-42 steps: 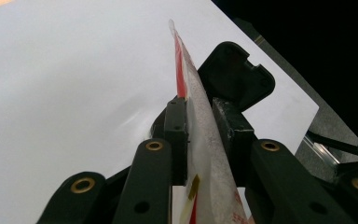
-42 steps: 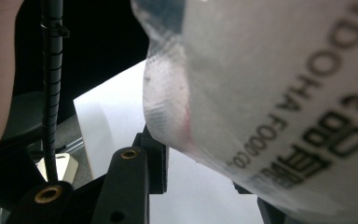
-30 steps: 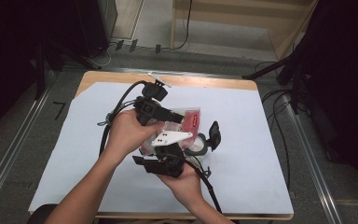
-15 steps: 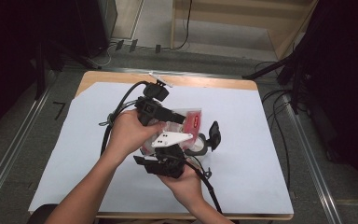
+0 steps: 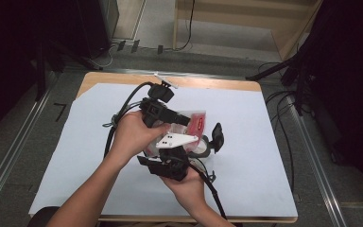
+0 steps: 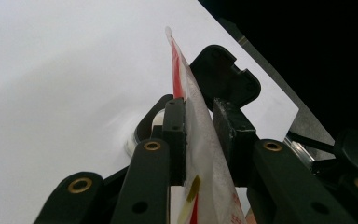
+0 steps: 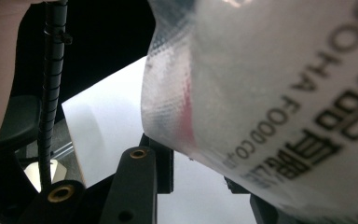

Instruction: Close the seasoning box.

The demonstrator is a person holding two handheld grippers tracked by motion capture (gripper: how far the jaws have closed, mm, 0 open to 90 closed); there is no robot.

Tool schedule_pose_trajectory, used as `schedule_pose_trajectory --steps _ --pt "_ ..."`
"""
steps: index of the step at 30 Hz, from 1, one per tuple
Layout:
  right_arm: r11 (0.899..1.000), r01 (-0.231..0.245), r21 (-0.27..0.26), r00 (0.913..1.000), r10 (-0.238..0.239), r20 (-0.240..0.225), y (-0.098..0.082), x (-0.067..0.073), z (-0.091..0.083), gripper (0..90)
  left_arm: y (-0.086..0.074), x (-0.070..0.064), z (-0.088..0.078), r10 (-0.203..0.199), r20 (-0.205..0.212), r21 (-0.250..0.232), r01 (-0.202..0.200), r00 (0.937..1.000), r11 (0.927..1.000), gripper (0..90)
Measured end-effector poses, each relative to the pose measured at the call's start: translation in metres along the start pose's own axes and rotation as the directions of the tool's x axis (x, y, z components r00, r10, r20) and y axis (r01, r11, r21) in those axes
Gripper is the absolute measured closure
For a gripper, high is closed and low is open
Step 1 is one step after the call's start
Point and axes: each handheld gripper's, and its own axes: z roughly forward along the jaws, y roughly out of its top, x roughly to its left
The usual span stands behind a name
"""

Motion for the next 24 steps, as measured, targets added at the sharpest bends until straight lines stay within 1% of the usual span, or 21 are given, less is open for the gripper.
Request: schedule_pose_trajectory --steps 7,11,14,15,17,24 --pt "1.0 -0.015 -0.013 0.9998 0.015 -0.009 -0.001 0.0004 -0.0005 67.5 0.0 -0.0024 0.0003 0.007 -0.003 0.001 -0.007 1.0 1.0 75.2" --pt "1.0 -0.015 -0.015 0.9998 0.014 -0.011 -0.0015 0.0006 -0.0003 66.6 -0.0002 -0.0024 0.0004 0.007 -0.003 0.001 -0.007 1.0 1.0 75.2" --pt "1.0 -0.011 -0.021 0.9999 0.01 -0.012 -0.0022 0.0007 0.0 66.1 -0.0004 -0.0031 0.0005 0.013 -0.006 -0.001 -0.013 0.9999 0.9999 75.2" --pt "1.0 -0.008 -0.025 0.9999 0.008 -0.013 -0.0027 0.0008 0.0002 64.7 -0.0005 -0.0036 0.0003 0.021 -0.007 0.0 -0.021 0.9998 0.9998 75.2" --pt "0.999 -0.015 -0.033 0.9998 0.014 -0.015 -0.0033 0.0016 0.0005 64.1 -0.0005 -0.0045 0.0002 0.023 -0.007 -0.002 -0.023 0.9997 0.9997 75.0" --pt "0.999 -0.001 -0.035 1.0 0.001 -0.008 -0.0042 0.0019 -0.0001 64.8 -0.0009 -0.0057 0.0002 0.036 -0.008 -0.002 -0.036 0.9993 0.9994 75.1"
